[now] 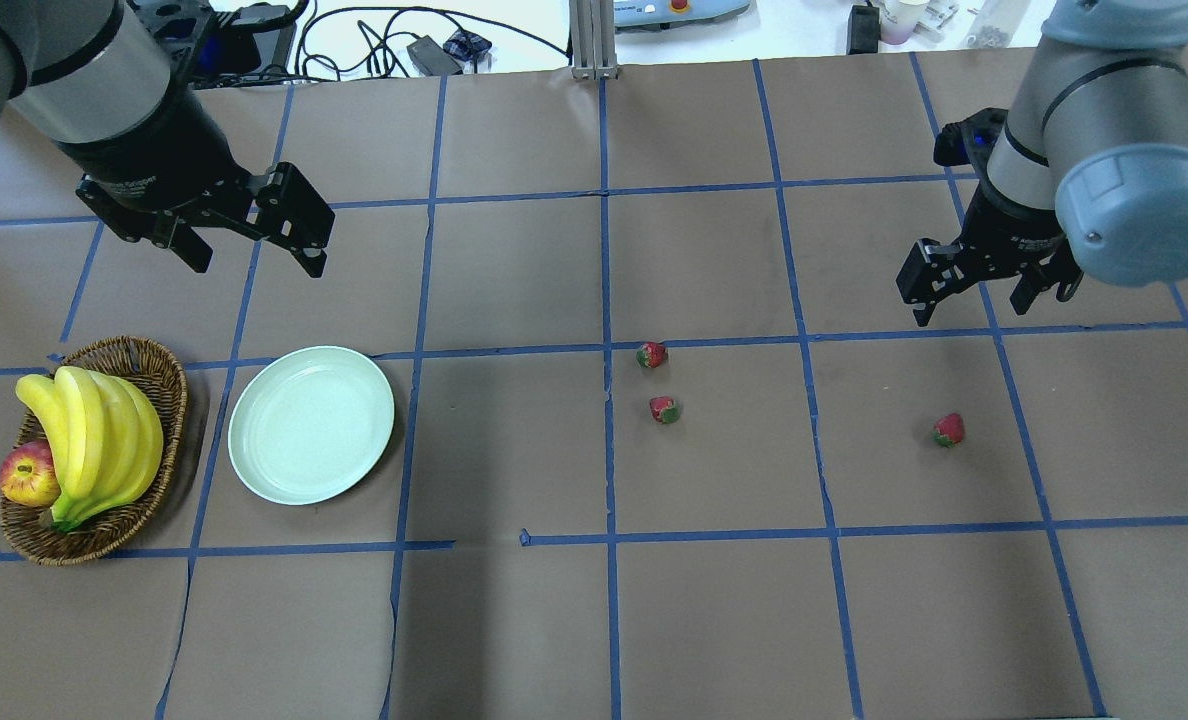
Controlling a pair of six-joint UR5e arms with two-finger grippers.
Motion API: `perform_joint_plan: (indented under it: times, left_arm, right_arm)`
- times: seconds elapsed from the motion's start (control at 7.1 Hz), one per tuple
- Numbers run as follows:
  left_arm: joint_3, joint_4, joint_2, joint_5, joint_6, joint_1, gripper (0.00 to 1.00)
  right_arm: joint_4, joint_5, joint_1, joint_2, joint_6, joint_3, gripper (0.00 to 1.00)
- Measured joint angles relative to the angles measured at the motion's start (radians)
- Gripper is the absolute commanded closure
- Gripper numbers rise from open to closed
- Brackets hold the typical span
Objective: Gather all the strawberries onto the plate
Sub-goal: 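Move the right gripper over the lone strawberry farthest from the plate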
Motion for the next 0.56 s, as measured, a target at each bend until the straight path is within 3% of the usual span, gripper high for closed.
perform_joint_plan:
  times: [0.42, 0.56]
  left_arm:
    - [0.000, 0.000, -0.002, -0.002, 0.000, -0.002, 0.00]
    - [0.000, 0.000, -0.003, -0.003, 0.000, -0.003, 0.00]
  right_arm:
    - [-0.334, 0.018, -0.085, 0.036, -0.186, 0.256, 0.00]
    - [-0.381, 0.032, -0.097, 0.054, -0.209, 0.295, 0.00]
